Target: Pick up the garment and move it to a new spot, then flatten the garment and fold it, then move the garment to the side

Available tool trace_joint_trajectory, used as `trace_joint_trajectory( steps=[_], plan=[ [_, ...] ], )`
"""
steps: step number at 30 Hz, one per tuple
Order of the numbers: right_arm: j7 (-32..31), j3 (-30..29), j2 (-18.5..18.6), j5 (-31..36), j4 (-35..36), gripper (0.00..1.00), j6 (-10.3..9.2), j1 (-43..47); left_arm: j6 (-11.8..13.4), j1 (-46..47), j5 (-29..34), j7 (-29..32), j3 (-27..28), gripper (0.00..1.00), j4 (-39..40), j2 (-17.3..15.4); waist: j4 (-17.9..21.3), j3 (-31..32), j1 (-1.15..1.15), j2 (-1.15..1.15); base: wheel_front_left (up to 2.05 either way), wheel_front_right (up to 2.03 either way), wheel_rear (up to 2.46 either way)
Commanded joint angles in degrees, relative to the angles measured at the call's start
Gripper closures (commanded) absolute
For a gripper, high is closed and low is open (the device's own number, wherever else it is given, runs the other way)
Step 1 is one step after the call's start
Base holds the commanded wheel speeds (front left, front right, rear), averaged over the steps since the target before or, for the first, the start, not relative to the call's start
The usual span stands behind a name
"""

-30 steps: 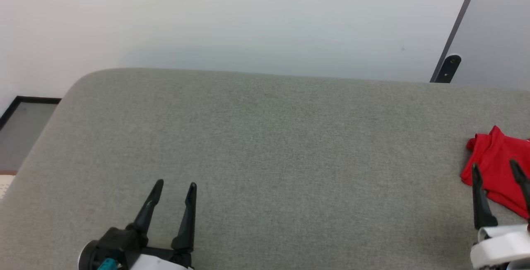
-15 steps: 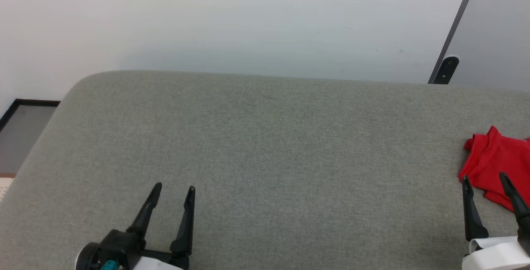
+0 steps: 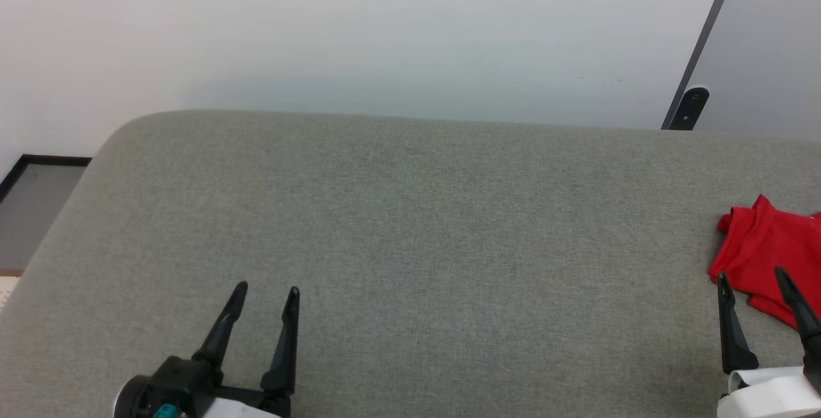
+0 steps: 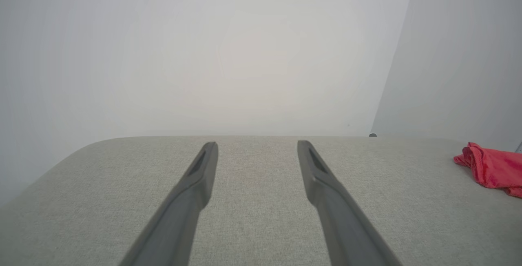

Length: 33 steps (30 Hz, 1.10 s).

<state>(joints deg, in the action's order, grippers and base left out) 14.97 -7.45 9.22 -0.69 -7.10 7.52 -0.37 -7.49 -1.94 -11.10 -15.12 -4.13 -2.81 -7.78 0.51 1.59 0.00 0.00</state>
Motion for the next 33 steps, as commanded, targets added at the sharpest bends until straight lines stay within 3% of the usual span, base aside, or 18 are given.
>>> trace_joint_trajectory(
  steps=[1, 4, 5, 9, 33],
  plan=[
    [0.26, -0.08, 0.15, -0.32, -0.06, 0.00, -0.08, 0.90, 0.01, -0.61, -0.35, 0.03, 0.15, 0.00, 0.14, -0.06, 0.01, -0.03, 0.00, 0.00, 0.00, 0.00, 0.00],
    [0.26, -0.05, 0.06, -0.31, -0.09, 0.00, -0.08, 0.86, 0.01, -0.35, -0.10, 0.03, 0.16, 0.00, 0.43, -0.37, 0.07, -0.08, 0.00, 0.00, 0.00, 0.00, 0.00],
    [-0.02, 0.03, -0.08, -0.27, -0.24, 1.00, 0.00, 0.00, 0.00, -0.32, -0.04, -0.02, 0.01, 1.00, 0.11, -0.12, 0.07, -0.08, 0.00, 0.00, 0.00, 0.00, 0.00],
    [-0.66, 0.02, -0.98, -1.18, -2.46, 1.00, 0.00, 0.32, 0.01, -1.37, -0.97, 0.17, -0.22, 1.00, -1.66, 0.42, 0.07, -0.09, 0.00, 0.00, 0.00, 0.00, 0.00],
    [-6.91, 0.39, -2.57, -28.64, -3.56, 1.00, -0.01, -1.57, 0.02, 1.75, -26.60, 5.48, 1.62, 1.00, -4.72, 0.63, -0.04, -0.41, 0.00, 0.00, 0.00, 0.00, 0.00]
  ],
)
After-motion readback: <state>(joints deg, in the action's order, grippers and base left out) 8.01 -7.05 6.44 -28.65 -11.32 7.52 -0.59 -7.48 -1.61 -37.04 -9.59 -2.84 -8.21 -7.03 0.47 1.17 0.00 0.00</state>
